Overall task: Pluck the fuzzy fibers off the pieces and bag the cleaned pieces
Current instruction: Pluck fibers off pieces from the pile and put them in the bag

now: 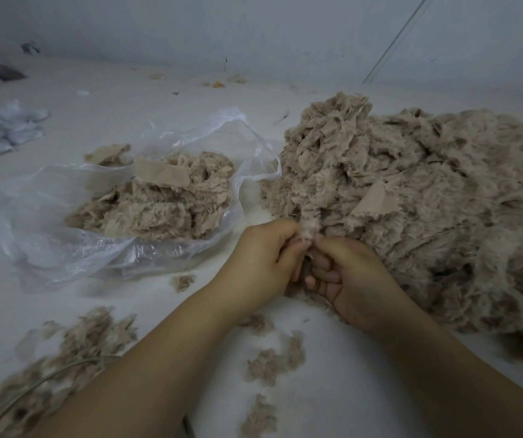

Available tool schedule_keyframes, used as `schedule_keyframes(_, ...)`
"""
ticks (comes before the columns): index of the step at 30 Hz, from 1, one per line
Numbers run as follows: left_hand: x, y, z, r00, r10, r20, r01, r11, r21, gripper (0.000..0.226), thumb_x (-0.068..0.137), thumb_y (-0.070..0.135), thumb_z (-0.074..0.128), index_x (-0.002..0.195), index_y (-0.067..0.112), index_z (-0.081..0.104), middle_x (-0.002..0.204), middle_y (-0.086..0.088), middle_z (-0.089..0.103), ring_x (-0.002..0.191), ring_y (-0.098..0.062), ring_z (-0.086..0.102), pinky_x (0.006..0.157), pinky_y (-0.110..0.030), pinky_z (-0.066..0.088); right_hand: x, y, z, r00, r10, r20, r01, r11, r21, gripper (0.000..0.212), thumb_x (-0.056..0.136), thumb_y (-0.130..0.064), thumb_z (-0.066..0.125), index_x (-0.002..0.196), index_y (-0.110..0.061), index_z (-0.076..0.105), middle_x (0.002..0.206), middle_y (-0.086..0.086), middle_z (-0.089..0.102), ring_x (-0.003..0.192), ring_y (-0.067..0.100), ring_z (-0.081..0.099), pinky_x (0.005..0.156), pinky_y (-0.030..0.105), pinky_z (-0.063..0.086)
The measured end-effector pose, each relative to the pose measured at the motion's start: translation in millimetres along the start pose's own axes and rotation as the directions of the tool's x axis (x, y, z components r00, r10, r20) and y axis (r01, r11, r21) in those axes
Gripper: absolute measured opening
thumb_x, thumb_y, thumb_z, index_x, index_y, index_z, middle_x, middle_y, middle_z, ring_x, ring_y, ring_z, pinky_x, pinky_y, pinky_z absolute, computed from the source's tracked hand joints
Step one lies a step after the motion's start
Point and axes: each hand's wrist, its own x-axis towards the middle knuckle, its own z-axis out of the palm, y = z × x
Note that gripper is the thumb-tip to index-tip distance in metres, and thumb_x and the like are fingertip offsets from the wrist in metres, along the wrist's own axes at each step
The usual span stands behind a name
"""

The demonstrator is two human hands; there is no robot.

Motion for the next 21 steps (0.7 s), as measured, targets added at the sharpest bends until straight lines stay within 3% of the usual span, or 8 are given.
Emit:
schedule_keyframes(3, -4, 4, 0, 0.978, -0.097, 0.187, 0.121, 0.985, -0.122, 0.02, 0.097, 0.011, 0.057, 0.077, 0.008, 0.059, 0.053, 0.003, 0.063, 0.038, -0.01, 0.054, 0.04, -0.021, 0.044, 0, -1, -2, 1.0, -0.013, 0.018, 0.012, 0.999, 0.041, 0.028, 0.086, -0.031, 0.061, 0.071, -0.011, 0.074, 0.051, 0.001, 0.06, 0.04, 0.005, 0.054, 0.045, 0.018, 0.048)
schedule_keyframes(6, -4, 7, -3, 0.953, -0.118, 0.278, 0.172, 0.968, -0.18, 0.022, 0.097, 0.009, 0.056, 0.077, 0.01, 0.064, 0.051, -0.001, 0.061, 0.037, -0.009, 0.05, 0.04, -0.021, 0.042, 0, -1, 0, 1.0, -0.015, -0.025, 0.016, 0.999, 0.04, 0.027, 0.085, -0.025, 0.064, 0.07, -0.004, 0.074, 0.06, 0.013, 0.065, 0.044, 0.014, 0.058, 0.042, 0.018, 0.045)
schedule_keyframes(10, -5, 11, -14, 0.96, -0.104, 0.262, 0.191, 0.922, -0.338, 0.027, 0.096, 0.005, 0.057, 0.073, 0.014, 0.066, 0.048, -0.005, 0.057, 0.034, -0.013, 0.043, 0.037, -0.02, 0.037, 2, -4, 1, 0.995, -0.001, -0.102, 0.015, 0.99, 0.138, 0.049, 0.089, -0.019, 0.061, 0.04, -0.014, 0.063, 0.039, -0.005, 0.047, 0.032, 0.003, 0.044, 0.04, 0.016, 0.041)
schedule_keyframes(17, -9, 8, -26, 0.929, -0.024, 0.37, 0.226, 0.829, -0.512, 0.014, 0.086, 0.004, 0.062, 0.073, 0.009, 0.066, 0.045, -0.005, 0.048, 0.036, -0.011, 0.036, 0.039, -0.016, 0.031, 4, 2, -1, 0.99, 0.013, -0.143, 0.01, 0.987, 0.161, 0.056, 0.095, -0.012, 0.056, 0.04, -0.019, 0.055, 0.039, -0.005, 0.033, 0.033, 0.007, 0.037, 0.058, 0.031, 0.038)
schedule_keyframes(21, -4, 7, -23, 0.953, -0.121, 0.279, 0.265, 0.779, -0.569, 0.016, 0.076, 0.007, 0.058, 0.065, 0.011, 0.067, 0.045, -0.005, 0.044, 0.039, -0.014, 0.033, 0.044, -0.022, 0.022, 1, 0, 0, 0.994, 0.005, -0.11, 0.011, 0.989, 0.15, 0.04, 0.096, -0.014, 0.057, 0.057, -0.011, 0.066, 0.042, -0.004, 0.04, 0.035, 0.005, 0.044, 0.046, 0.023, 0.046)
